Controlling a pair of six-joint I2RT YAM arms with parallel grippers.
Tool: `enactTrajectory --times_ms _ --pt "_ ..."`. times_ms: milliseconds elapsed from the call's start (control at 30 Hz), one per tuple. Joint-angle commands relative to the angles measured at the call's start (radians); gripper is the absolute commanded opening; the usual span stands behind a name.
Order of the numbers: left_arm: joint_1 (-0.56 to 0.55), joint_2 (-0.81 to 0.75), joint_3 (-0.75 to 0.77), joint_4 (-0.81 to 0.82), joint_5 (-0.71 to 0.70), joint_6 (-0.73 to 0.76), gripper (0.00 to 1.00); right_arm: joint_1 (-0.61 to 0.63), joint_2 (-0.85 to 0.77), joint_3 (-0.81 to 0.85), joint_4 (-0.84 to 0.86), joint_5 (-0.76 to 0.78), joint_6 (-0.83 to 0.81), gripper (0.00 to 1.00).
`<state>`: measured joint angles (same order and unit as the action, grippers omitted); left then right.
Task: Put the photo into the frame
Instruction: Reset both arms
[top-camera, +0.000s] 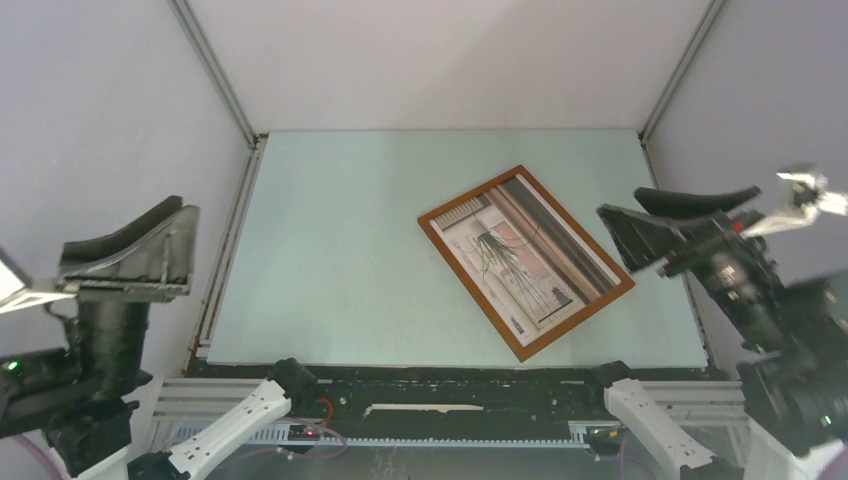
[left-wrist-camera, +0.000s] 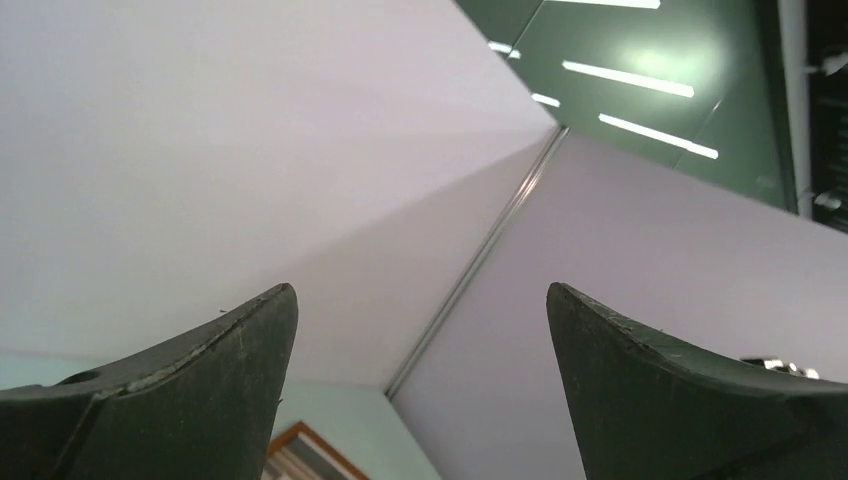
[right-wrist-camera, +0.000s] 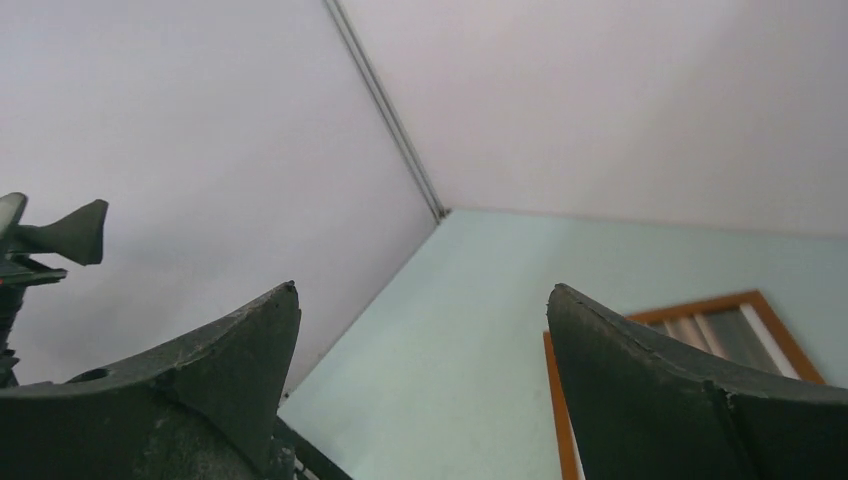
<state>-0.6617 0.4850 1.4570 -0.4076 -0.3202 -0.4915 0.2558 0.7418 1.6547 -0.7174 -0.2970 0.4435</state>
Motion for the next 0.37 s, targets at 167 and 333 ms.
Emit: enactTrajectory --times_ms 167,333 --pt "0.002 -0.075 -0.014 0.125 -0.049 0.125 1.0 -0.013 -0.25 0.015 0.113 0.131 -0.073 1.0" --pt "0.001 -0.077 -0.018 0.122 -0.041 0.108 1.0 -0.025 -0.271 -0.002 0.094 0.156 -0.084 1.0"
